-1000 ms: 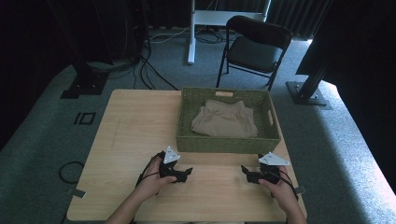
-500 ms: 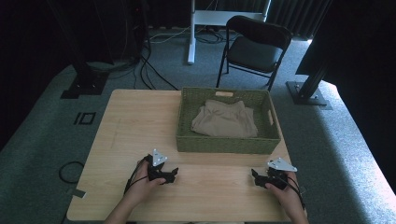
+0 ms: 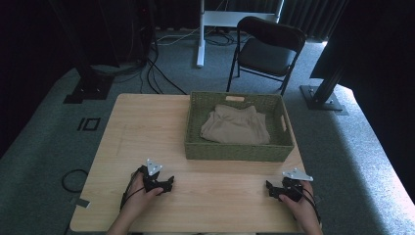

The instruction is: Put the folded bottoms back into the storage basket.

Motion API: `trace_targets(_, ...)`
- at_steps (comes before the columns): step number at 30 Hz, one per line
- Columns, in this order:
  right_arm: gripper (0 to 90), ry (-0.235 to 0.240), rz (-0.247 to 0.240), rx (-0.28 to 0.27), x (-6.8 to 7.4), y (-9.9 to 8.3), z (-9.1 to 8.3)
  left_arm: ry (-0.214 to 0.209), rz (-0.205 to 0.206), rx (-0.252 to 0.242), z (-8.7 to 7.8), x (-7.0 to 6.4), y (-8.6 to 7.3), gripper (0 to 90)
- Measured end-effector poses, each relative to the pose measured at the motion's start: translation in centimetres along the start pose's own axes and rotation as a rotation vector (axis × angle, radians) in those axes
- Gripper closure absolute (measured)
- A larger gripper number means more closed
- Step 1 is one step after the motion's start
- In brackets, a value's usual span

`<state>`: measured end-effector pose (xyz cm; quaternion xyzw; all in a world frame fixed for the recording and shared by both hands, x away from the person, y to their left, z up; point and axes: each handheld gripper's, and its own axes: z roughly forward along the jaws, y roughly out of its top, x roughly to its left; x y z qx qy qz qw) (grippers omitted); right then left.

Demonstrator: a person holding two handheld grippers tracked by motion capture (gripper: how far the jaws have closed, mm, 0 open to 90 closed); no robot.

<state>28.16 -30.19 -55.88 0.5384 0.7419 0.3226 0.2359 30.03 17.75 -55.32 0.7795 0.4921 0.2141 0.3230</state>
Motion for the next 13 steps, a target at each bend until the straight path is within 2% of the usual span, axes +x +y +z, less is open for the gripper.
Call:
trace_targets(1,12.4,0.005,0.012,0.003,-0.08,0.01,0.03,0.0,0.0,-0.002,-0.02,0.03,-0.03,16.5)
trace_targets(7,12.3,0.004,0.014,0.003,-0.1,0.0,0.04,0.0,0.002,0.002,0.03,0.0,0.0,15.3)
trace_targets(13,11.5,0.007,0.012,0.006,-0.1,0.01,0.05,-0.018,0.017,0.013,0.16,-0.07,0.07,9.7)
